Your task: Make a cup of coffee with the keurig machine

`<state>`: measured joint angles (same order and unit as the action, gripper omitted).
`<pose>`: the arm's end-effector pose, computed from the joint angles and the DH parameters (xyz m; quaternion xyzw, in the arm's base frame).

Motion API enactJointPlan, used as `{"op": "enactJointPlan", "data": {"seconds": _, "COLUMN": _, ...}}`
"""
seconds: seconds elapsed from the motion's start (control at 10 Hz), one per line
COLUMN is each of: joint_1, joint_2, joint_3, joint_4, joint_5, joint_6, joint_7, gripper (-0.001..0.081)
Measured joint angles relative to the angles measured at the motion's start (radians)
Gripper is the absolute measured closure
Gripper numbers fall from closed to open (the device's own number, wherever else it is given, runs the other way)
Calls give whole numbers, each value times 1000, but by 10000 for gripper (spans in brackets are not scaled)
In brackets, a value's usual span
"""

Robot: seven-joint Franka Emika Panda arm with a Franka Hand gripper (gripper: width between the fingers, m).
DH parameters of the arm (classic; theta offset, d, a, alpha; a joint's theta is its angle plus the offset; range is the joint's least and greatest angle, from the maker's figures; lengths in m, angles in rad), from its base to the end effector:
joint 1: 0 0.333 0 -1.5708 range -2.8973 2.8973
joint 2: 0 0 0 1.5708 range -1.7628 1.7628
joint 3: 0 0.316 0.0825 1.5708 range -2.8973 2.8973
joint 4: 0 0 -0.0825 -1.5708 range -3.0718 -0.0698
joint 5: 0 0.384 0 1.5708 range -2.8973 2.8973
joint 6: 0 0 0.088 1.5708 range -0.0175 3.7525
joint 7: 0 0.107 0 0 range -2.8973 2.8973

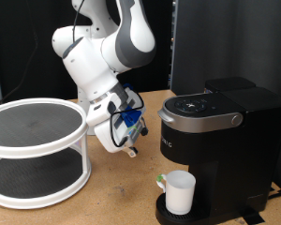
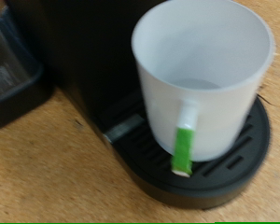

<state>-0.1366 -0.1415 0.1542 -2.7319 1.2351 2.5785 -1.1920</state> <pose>0.3855 -0.0117 0.2592 -0.9530 -0.0602 -0.1645 0.2472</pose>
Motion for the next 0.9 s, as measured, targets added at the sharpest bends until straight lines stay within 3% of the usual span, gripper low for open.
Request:
{"op": "enactJointPlan", "data": {"seconds": 0.4, "joint_1": -41, "joint_2": -126, "joint_3": -64, "joint_4": 1, "joint_5": -95, "joint_6": -227, "joint_7": 50, "gripper": 3}}
{"op": "enactJointPlan", "data": {"seconds": 0.9, "joint_1": -83, "joint_2": -313, "joint_3": -106, "joint_4": 1, "joint_5": -193, "joint_6": -392, "joint_7": 179, "gripper": 3}}
